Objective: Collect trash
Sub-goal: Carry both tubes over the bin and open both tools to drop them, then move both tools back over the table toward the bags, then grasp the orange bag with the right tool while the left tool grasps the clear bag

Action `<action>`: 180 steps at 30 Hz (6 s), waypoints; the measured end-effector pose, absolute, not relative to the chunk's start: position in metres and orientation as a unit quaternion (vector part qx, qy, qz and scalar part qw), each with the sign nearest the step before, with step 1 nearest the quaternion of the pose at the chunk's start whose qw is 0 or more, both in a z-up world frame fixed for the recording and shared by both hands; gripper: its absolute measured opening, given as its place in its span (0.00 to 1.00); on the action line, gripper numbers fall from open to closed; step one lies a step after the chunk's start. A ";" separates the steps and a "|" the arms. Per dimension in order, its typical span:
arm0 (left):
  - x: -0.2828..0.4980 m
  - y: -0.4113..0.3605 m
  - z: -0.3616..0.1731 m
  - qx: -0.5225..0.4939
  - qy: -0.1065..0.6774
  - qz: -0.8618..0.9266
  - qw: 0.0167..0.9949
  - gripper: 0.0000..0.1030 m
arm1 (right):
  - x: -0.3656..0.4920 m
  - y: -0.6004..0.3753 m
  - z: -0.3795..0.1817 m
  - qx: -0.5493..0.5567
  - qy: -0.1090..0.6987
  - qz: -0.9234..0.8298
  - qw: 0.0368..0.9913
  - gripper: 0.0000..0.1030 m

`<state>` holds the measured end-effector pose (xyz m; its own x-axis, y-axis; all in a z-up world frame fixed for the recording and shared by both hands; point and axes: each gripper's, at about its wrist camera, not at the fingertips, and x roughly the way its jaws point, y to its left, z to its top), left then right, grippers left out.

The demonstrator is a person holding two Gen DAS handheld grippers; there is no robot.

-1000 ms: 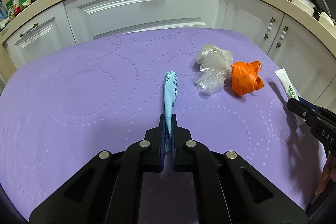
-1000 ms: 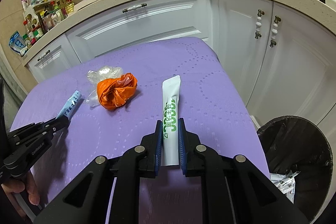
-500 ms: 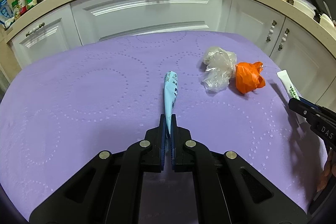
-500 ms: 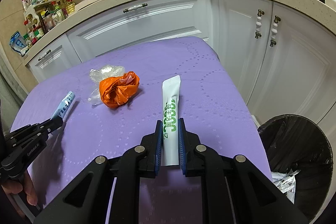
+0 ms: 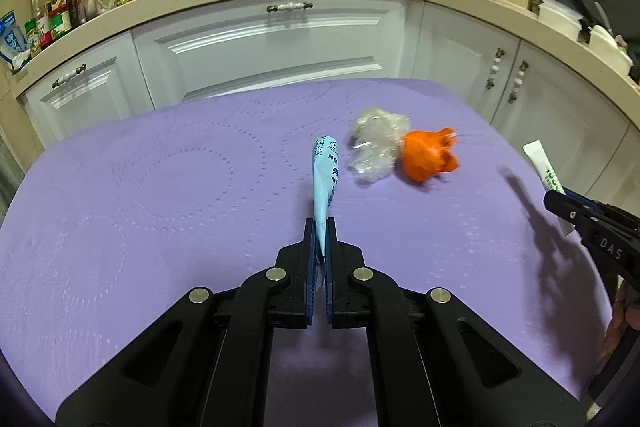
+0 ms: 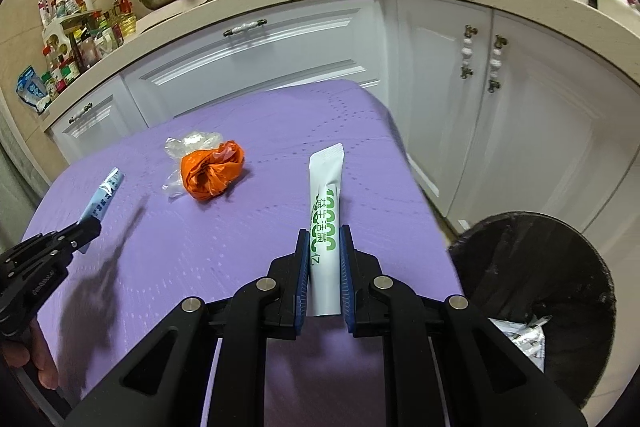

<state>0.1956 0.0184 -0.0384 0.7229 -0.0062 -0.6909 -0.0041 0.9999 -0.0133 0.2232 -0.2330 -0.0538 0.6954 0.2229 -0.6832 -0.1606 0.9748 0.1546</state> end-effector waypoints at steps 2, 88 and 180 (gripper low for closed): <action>0.188 0.013 -0.033 -0.008 0.367 -0.007 0.930 0.04 | 0.216 -0.242 -0.053 0.045 0.374 0.097 0.921 0.15; 0.164 -0.087 0.000 0.012 0.287 -0.050 0.957 0.73 | 0.179 -0.296 -0.023 0.085 0.299 0.049 0.949 0.66; 0.308 -0.043 -0.064 0.013 0.387 0.012 0.922 0.62 | 0.278 -0.273 -0.050 0.056 0.344 0.061 0.935 0.45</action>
